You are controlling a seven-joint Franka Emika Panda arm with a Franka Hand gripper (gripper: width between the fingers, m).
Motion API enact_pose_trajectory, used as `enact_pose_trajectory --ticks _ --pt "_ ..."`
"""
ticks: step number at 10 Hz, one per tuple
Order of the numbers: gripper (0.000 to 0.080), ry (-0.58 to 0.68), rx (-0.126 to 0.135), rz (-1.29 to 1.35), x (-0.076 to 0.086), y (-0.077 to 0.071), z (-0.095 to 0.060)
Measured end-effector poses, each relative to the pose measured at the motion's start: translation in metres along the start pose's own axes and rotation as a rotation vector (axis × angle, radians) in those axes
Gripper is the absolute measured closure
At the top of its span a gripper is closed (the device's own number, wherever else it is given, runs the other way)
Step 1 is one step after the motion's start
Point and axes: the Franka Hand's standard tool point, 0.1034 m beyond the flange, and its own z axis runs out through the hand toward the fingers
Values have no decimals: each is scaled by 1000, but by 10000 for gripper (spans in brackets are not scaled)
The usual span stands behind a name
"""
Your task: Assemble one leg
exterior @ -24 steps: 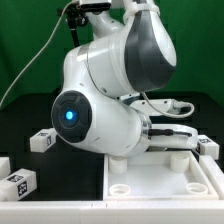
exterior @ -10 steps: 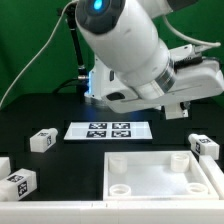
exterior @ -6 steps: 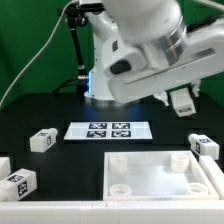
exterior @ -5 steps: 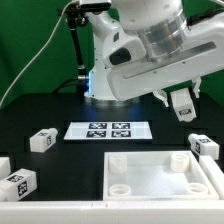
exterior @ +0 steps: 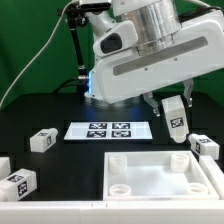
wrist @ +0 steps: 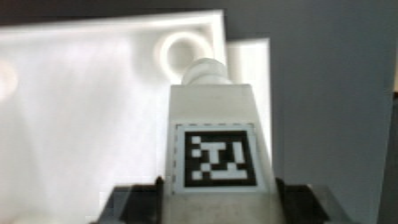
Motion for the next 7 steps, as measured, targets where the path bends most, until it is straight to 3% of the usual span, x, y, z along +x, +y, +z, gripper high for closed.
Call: enact_pose_trajectory --ticks 2,6,7 --pt "515 196 -59 -105 26 -14 -11" --pt "515 412 -123 -101 28 3 -9" --pt "515 413 -127 -145 30 -2 0"
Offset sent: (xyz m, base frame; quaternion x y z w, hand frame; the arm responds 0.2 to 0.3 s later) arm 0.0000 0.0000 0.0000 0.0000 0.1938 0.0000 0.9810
